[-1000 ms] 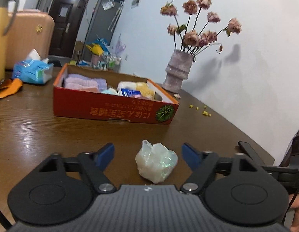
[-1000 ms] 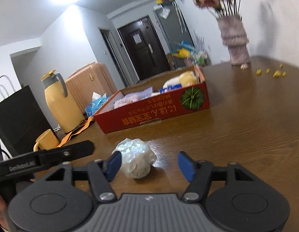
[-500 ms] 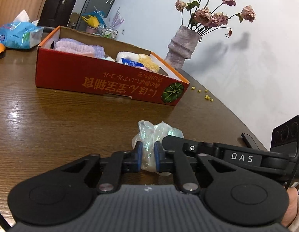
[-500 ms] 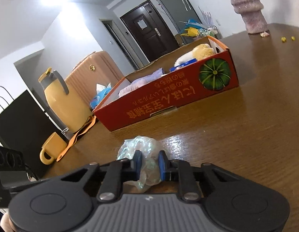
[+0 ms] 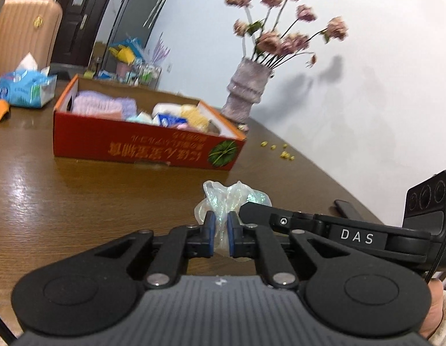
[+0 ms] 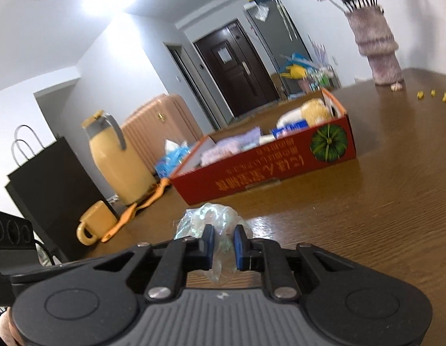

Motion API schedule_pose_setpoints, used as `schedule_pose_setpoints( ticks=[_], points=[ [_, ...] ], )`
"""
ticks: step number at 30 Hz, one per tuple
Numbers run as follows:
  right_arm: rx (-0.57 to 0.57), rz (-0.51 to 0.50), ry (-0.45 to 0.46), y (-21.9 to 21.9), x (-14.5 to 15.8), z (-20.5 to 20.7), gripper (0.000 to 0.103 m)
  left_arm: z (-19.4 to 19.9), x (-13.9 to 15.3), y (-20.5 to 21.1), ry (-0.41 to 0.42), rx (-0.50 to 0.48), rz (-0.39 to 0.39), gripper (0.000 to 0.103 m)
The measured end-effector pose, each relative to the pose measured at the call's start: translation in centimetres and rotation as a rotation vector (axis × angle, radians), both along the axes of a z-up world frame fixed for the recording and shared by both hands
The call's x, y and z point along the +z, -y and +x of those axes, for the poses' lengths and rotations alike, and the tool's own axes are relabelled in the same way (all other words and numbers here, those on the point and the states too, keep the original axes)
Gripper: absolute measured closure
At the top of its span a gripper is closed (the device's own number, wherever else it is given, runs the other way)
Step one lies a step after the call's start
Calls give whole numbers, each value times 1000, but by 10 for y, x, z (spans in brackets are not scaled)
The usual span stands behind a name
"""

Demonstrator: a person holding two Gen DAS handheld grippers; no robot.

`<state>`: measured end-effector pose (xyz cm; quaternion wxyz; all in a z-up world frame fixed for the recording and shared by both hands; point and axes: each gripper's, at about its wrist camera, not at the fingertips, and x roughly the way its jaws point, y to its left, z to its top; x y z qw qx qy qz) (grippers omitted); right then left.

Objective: Organize soft objects
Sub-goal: 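Close the right tool on the clear iridescent plastic bag, then carry the clear plastic bag into the box and open the right tool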

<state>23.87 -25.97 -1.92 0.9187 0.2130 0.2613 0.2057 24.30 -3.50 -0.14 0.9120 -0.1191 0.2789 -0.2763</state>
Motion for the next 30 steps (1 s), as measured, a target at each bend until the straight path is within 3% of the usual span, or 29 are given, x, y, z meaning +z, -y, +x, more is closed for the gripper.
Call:
schedule_pose_setpoints(
  ticks=[10,18,25,30],
  points=[
    [-19,21,119,12,34,-72,89,-65,37,11,111,-23,1,94],
    [-44,37,145,20,36,-105,89,-93,42,19,139,-45,9,94],
    [-74,32,139,25,32,-103,89,-82,38,28,135,-69,27,94],
    [-74,2,159,32,49,-67,89,-43,58,36,168,-93,43,94]
  ],
)
